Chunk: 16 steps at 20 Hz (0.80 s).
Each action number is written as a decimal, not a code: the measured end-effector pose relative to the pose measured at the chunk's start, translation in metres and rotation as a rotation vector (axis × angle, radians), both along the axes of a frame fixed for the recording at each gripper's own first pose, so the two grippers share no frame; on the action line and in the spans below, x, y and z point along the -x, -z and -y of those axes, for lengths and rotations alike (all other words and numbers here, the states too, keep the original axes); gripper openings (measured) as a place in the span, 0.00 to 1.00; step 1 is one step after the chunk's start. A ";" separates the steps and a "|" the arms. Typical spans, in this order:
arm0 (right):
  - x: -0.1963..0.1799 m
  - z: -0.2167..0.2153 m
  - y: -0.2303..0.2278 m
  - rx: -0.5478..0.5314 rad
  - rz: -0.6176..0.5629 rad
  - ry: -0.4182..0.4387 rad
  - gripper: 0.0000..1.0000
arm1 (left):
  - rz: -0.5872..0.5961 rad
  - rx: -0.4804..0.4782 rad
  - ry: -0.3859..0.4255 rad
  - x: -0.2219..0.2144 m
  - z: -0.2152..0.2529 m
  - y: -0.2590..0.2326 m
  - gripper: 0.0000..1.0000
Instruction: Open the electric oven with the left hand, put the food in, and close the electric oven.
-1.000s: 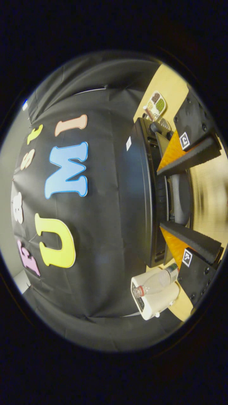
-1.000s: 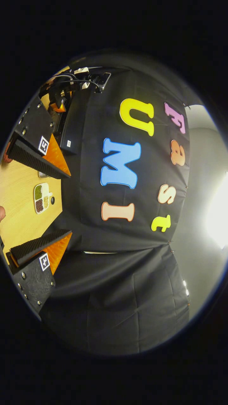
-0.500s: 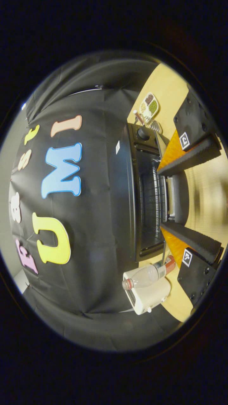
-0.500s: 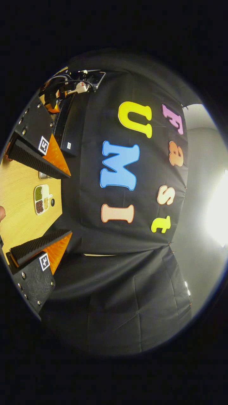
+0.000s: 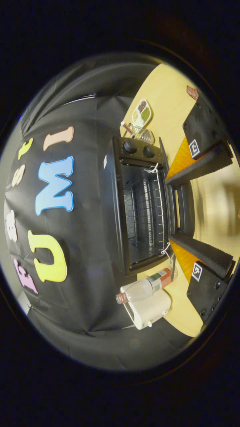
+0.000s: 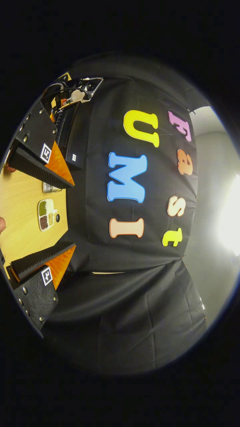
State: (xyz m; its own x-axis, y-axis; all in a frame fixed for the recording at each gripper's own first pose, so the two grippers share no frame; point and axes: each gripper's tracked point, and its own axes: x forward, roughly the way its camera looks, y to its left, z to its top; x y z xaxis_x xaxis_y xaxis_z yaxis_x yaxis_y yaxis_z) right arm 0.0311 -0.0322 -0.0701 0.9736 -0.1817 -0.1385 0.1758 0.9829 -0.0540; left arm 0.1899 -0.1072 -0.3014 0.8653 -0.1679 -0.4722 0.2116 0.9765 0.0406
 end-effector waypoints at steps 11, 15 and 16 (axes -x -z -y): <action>0.009 0.008 0.003 0.010 -0.018 -0.015 0.96 | -0.128 -0.034 -0.019 0.039 0.000 0.050 0.98; 0.014 0.009 0.004 0.025 -0.026 -0.025 0.96 | -0.138 -0.036 -0.042 0.044 -0.002 0.057 1.00; 0.015 0.009 0.004 0.025 -0.026 -0.027 0.96 | -0.139 -0.033 -0.047 0.046 -0.002 0.058 1.00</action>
State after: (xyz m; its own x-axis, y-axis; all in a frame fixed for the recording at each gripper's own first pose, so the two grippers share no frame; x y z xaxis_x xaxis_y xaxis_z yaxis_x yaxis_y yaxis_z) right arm 0.0161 -0.0409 -0.0742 0.9743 -0.1591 -0.1593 0.1474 0.9856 -0.0829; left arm 0.1441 -0.1053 -0.3597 0.7977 -0.1111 -0.5927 0.1715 0.9841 0.0464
